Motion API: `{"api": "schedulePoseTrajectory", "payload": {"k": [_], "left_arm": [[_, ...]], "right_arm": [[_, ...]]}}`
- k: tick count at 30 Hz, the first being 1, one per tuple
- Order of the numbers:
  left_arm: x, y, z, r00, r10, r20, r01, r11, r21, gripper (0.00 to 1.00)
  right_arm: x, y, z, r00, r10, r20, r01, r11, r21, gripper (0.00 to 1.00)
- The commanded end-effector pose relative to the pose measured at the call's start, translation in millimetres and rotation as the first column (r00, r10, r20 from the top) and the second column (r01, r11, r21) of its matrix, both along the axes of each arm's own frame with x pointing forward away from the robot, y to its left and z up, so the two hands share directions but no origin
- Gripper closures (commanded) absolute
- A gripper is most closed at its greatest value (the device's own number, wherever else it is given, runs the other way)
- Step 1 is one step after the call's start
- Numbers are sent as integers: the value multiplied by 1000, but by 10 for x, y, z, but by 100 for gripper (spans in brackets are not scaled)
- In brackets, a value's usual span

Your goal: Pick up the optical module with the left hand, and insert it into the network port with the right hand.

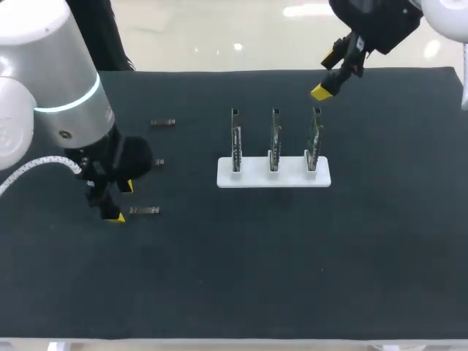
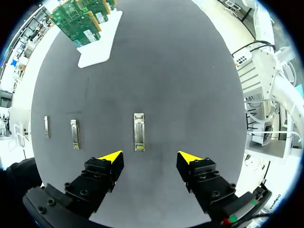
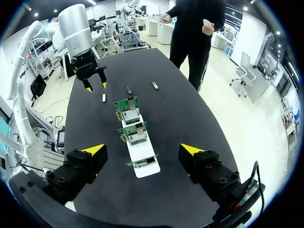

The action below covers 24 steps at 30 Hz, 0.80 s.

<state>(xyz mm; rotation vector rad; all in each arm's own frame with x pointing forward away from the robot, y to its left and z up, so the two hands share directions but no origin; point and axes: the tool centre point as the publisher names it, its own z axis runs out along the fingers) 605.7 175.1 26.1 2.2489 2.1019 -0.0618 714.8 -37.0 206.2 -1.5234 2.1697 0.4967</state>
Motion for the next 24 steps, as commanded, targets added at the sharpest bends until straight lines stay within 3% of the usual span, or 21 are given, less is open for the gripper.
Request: {"api": "schedulePoseTrajectory", "payload": {"k": [1, 24], "left_arm": [[91, -58, -49, 1000, -4, -5, 4, 1000, -1, 0], [112, -189, -270, 999, 26, -22, -25, 999, 28, 0]], "right_arm": [[-8, 5, 1, 1000, -3, 2, 4, 1000, -2, 0], [-8, 5, 1, 1000, -3, 2, 4, 1000, -2, 0]]}}
